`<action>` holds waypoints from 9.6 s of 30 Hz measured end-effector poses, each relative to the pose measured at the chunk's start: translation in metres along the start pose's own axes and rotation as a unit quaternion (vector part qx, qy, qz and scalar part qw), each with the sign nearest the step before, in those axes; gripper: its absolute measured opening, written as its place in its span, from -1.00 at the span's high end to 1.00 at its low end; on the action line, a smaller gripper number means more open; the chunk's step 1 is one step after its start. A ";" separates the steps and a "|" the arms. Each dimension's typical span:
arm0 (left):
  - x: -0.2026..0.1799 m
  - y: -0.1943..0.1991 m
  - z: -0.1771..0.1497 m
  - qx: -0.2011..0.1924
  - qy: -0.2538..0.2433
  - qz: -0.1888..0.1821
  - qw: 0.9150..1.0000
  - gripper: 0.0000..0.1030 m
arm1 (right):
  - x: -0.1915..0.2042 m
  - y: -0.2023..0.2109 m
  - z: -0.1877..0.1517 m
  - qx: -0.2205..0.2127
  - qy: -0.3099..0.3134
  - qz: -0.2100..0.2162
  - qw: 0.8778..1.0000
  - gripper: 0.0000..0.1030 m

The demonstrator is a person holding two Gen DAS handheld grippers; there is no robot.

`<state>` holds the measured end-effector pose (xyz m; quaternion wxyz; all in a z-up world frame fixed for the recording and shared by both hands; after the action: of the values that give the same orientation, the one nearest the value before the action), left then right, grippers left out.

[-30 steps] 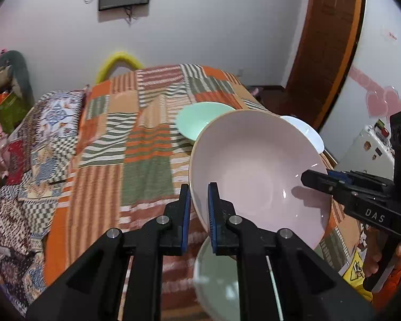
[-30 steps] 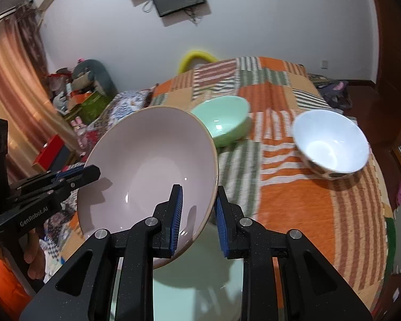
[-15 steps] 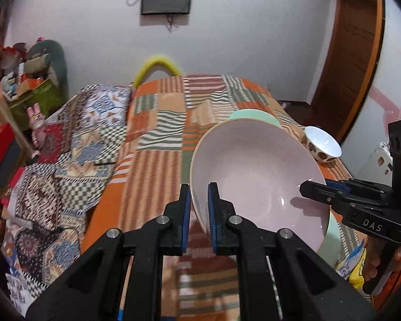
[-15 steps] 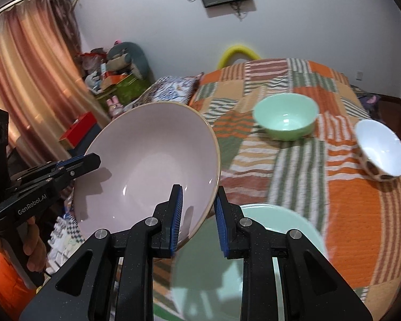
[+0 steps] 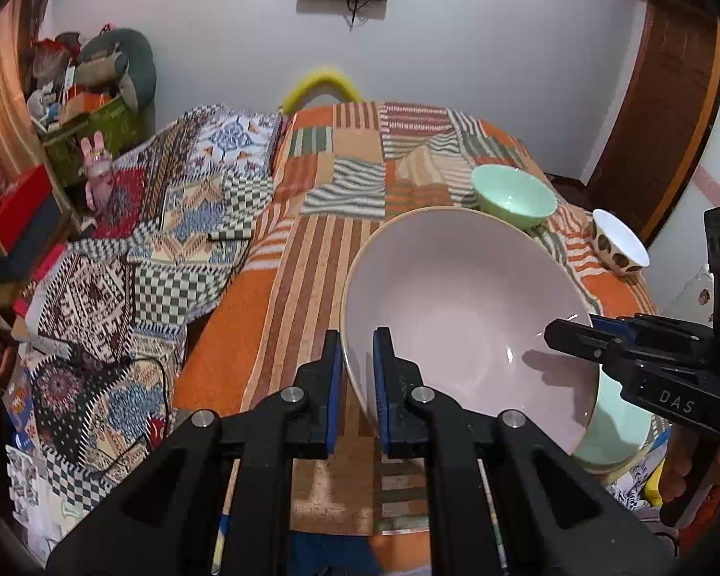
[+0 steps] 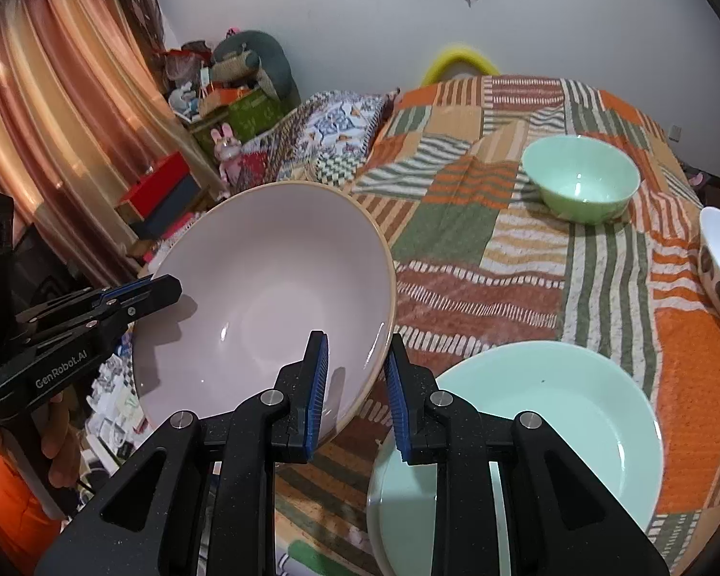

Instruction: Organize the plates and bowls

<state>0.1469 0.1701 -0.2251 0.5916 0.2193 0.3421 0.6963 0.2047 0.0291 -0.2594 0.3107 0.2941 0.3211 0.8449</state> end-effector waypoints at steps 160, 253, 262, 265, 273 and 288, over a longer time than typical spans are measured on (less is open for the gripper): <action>-0.291 -0.034 0.114 -0.035 -0.159 -0.134 0.977 0.71 | -0.189 0.164 0.042 -0.144 -0.080 -0.113 0.980 0.49; 0.025 -0.066 -0.057 0.100 0.015 0.019 0.995 0.46 | 0.016 -0.049 -0.032 0.070 0.065 -0.039 0.995 0.44; 0.019 -0.046 -0.040 0.070 0.002 0.021 0.997 0.46 | 0.014 -0.032 -0.022 0.037 0.073 -0.059 0.995 0.29; 0.015 -0.042 -0.034 0.062 0.003 0.017 0.998 0.46 | 0.014 -0.022 -0.014 0.020 0.075 -0.058 0.995 0.22; -0.007 -0.011 0.000 0.012 -0.005 -0.003 1.000 0.46 | 0.001 0.017 0.015 -0.032 0.057 -0.060 0.996 0.21; -0.089 0.035 0.112 -0.108 -0.047 -0.037 0.992 0.00 | -0.083 0.115 0.087 -0.158 0.009 -0.112 0.981 -0.02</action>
<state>0.2208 0.1051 -0.1151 0.6530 0.1740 0.2446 0.6953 0.2791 -0.0679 -0.1468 0.4433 0.1958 0.2175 0.8473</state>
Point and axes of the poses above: each gripper's, at about its wrist camera, not at the fingertips, and y roughly against the way its jaws point, x to its left, z to its top, the point moved 10 cm from there along -y, roughly the way its jaws point, and after that the axes turned 1 degree about x, right-handed, at the moved point
